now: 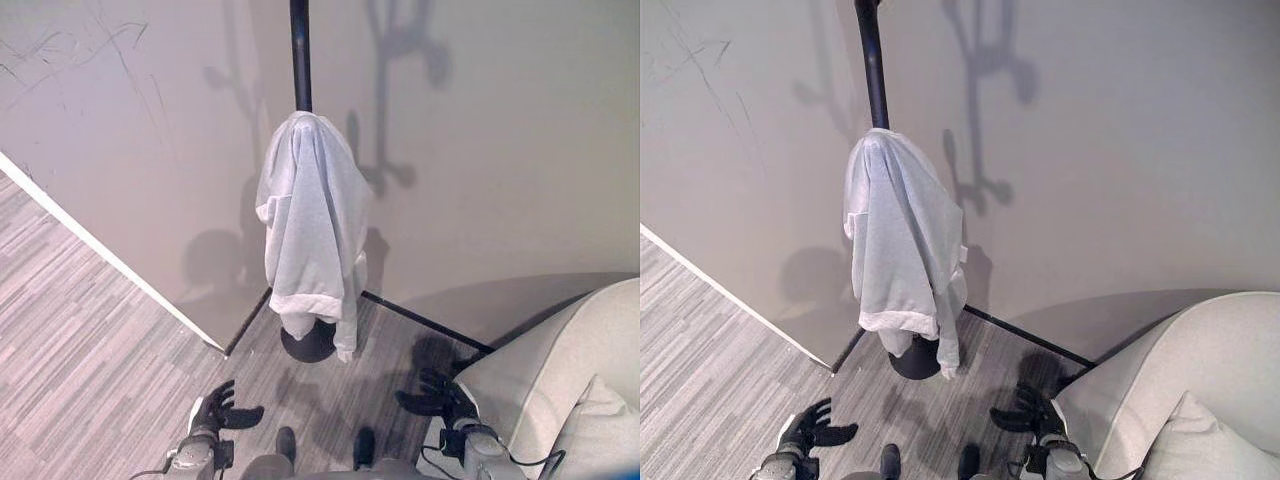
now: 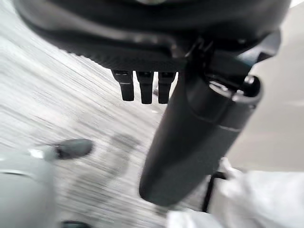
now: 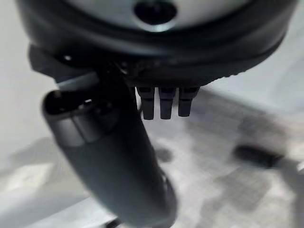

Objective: Hang the clothes on the sofa on the clothes rack.

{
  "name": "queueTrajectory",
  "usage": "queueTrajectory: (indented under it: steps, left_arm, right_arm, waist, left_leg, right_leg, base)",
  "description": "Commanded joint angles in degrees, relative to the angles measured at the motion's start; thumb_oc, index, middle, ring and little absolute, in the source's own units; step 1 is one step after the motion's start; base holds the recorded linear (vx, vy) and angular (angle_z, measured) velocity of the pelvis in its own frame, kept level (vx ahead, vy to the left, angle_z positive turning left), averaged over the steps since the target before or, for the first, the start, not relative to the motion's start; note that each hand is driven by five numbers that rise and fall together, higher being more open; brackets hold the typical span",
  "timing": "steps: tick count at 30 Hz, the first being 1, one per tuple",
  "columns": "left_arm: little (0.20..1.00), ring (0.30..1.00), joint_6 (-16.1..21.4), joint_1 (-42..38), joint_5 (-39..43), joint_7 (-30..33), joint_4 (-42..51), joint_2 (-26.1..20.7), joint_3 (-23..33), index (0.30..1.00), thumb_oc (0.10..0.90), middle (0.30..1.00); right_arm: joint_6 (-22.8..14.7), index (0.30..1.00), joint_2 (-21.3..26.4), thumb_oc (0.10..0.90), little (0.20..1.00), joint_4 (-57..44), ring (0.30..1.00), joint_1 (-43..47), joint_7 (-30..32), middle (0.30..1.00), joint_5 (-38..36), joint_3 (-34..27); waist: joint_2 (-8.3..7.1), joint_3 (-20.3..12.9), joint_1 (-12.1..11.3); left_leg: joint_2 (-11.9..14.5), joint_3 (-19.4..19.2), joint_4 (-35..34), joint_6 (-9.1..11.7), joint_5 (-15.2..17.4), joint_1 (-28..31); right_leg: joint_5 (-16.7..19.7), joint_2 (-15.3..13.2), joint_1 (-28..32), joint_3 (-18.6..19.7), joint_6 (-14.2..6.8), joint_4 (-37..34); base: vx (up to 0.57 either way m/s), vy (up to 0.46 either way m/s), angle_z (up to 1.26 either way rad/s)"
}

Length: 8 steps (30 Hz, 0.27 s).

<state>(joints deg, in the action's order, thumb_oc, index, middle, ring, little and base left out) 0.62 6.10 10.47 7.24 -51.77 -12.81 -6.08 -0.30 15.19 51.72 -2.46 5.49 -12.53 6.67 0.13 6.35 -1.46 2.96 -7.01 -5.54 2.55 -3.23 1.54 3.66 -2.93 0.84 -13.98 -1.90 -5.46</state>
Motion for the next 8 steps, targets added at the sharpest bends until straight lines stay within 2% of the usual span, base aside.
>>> queueTrajectory:
  steps: [1, 8]
  left_arm:
    - [0.900, 0.900, 2.42, -4.73, -3.11, 0.84, -5.07, -2.45, 0.15, 0.900, 0.800, 0.900]
    - [0.900, 0.900, 2.30, -5.31, -3.28, 0.29, -11.32, -1.34, 0.14, 0.900, 0.800, 0.900]
  right_arm:
    - [-0.73, 0.900, -0.57, 0.800, 0.900, 3.55, 0.900, 2.54, 3.62, 0.900, 1.15, -2.36]
    - [-0.93, 0.900, -3.11, 0.800, 0.900, 11.42, 0.900, 1.35, 3.86, 0.900, -4.57, -6.04]
  waist:
    - [-3.06, -0.80, -0.29]
    - [-2.78, -1.12, 0.54]
  left_leg:
    - [-0.27, -1.62, 0.54, 1.12, 7.80, 3.20]
    - [-0.19, -1.95, 0.54, 1.25, 7.99, 3.84]
  right_leg:
    - [-0.05, -8.10, 3.89, -3.05, -7.13, 0.46]
    - [-0.25, -7.93, 4.39, -2.94, -7.08, 0.46]
  base:
    - [0.00, 0.000, 0.00]
    - [0.00, 0.001, -0.01]
